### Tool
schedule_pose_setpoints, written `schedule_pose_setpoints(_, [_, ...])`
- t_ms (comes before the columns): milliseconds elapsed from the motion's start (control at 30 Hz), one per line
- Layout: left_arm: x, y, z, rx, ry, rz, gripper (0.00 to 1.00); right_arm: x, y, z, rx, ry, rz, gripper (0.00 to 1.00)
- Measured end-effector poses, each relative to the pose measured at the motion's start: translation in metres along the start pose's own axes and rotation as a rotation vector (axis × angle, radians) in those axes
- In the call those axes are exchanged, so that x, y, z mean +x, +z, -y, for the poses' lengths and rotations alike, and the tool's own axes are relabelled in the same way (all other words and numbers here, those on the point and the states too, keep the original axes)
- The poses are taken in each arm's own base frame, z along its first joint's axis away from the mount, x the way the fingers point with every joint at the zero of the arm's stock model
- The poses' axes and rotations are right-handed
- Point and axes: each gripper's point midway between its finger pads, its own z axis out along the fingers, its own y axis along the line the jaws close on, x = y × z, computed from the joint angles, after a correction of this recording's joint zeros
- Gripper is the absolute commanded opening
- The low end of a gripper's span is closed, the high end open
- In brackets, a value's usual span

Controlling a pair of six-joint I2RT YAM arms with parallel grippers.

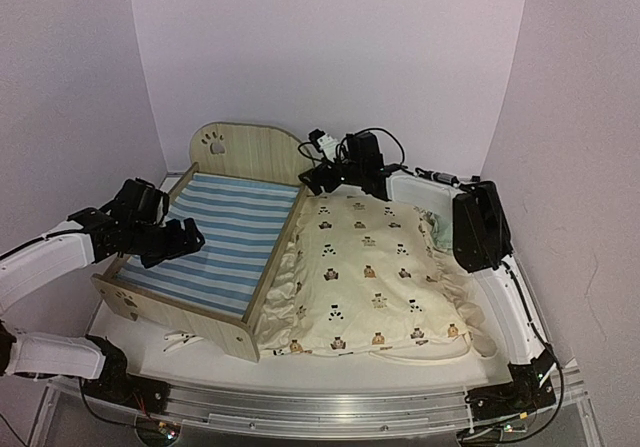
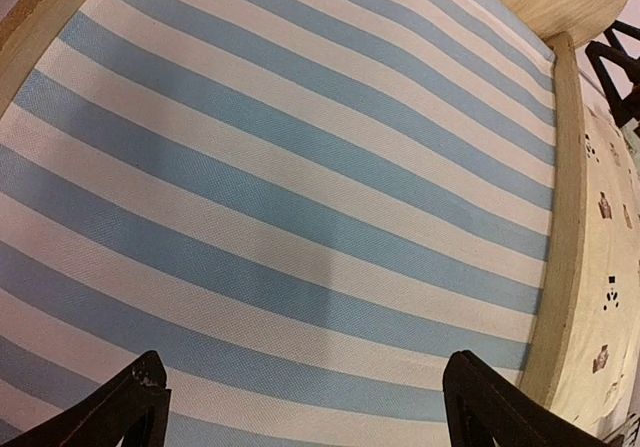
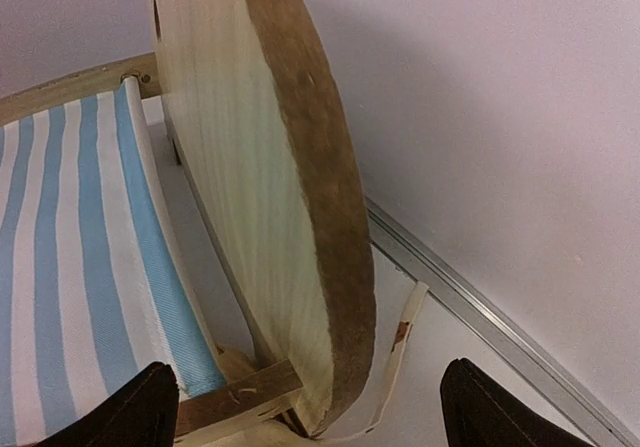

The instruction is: Set up the pet bed

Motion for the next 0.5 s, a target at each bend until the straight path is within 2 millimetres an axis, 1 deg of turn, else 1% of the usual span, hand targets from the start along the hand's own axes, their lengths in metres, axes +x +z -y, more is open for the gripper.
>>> schedule_pose_setpoints(100, [0.004, 0.002, -0.003, -0.006, 0.001, -0.011, 0.95, 0.020, 0.010, 0.008, -0.032, 0.034, 0.000, 0.86])
schedule_pose_setpoints(200, [0.005, 0.003, -0.004, -0.011, 0.002, -0.015, 0.95, 0.023, 0.015, 0.012, -0.063, 0.047, 0.032, 0.82])
schedule_pose_setpoints(367, [0.009, 0.008, -0.006, -0.023, 0.003, -0.031, 0.95, 0.011, 0.020, 0.013, -0.098, 0.033, 0.113, 0.78])
schedule_pose_setpoints(500, [0.013, 0.015, -0.008, -0.040, 0.004, -0.053, 0.95, -0.009, 0.027, 0.013, -0.113, 0.007, 0.211, 0.67])
